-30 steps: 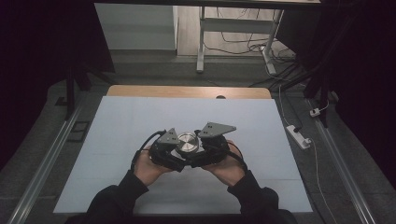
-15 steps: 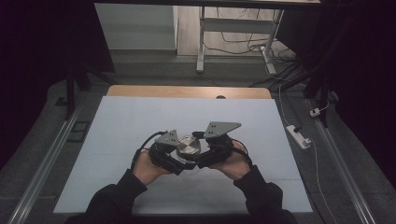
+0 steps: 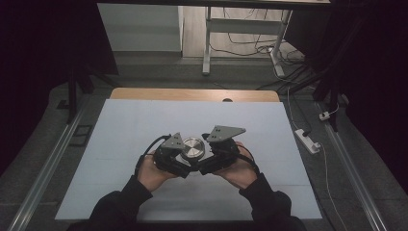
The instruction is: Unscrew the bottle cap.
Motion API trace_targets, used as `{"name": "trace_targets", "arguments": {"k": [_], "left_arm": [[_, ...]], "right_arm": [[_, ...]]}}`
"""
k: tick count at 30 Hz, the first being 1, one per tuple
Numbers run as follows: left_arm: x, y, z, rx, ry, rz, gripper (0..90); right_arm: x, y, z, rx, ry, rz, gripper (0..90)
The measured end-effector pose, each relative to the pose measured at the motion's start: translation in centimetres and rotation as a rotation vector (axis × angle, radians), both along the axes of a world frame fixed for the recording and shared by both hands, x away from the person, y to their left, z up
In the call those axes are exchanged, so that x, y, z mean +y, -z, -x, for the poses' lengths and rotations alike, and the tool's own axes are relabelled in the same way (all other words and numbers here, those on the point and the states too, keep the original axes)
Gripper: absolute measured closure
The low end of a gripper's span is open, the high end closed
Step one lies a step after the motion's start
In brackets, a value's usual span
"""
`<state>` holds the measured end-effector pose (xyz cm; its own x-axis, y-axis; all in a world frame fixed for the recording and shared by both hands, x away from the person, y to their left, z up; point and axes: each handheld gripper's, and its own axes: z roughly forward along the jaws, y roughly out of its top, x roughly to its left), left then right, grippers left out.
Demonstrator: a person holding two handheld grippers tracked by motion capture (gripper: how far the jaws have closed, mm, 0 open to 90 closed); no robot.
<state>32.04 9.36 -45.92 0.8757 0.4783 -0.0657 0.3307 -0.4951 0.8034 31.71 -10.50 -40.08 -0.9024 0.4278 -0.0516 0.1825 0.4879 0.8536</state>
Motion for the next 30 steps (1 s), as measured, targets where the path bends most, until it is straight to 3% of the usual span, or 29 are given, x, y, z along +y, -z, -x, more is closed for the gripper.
{"name": "trace_targets", "arguments": {"k": [5, 7, 8, 12, 16, 19, 20, 21, 24, 25, 26, 29, 30], "left_arm": [[-0.2, -0.1, 0.2, -0.011, -0.021, -0.008, 15.3], [-0.4, -0.1, 0.3, -0.014, -0.020, -0.014, 15.4], [-0.5, -0.1, 0.4, -0.015, -0.016, -0.015, 15.3], [-0.5, -0.2, 0.3, -0.012, 0.003, -0.019, 15.3], [-0.2, -0.2, 0.3, 0.003, 0.078, 0.012, 15.3], [0.0, -0.4, 0.2, 0.018, 0.146, 0.040, 15.3], [0.0, -0.4, 0.2, 0.021, 0.163, 0.047, 15.3], [-0.1, -0.4, 0.3, 0.023, 0.176, 0.055, 15.3], [-0.2, -0.4, 0.4, 0.028, 0.210, 0.064, 15.3], [-0.3, -0.4, 0.4, 0.029, 0.224, 0.064, 15.3], [-0.4, -0.3, 0.5, 0.034, 0.234, 0.068, 15.3], [-0.5, -0.3, 0.6, 0.031, 0.243, 0.062, 15.3], [-0.6, -0.3, 0.6, 0.030, 0.238, 0.062, 15.3]], "right_arm": [[1.4, 0.5, 1.0, -0.038, 0.111, 0.023, 15.2], [1.6, 0.6, 1.1, -0.047, 0.125, 0.031, 15.8], [1.8, 0.8, 1.2, -0.073, 0.129, 0.030, 18.1], [1.8, 0.7, 1.3, -0.085, 0.118, 0.030, 19.1], [1.2, 0.4, 0.9, -0.060, 0.042, 0.022, 19.2], [0.1, 0.1, 0.0, -0.003, -0.089, -0.025, 19.3], [-0.2, 0.1, -0.2, 0.001, -0.129, -0.030, 19.4], [-0.2, 0.1, -0.2, 0.001, -0.129, -0.030, 19.4], [-1.1, 0.1, -0.7, 0.002, -0.244, -0.045, 19.4], [-1.1, 0.1, -0.7, 0.002, -0.244, -0.045, 19.4], [-1.4, 0.1, -0.8, -0.002, -0.293, -0.041, 19.3], [-1.5, 0.2, -0.9, 0.001, -0.318, -0.040, 19.2], [-1.5, 0.1, -1.0, 0.031, -0.299, -0.038, 19.1]]}}
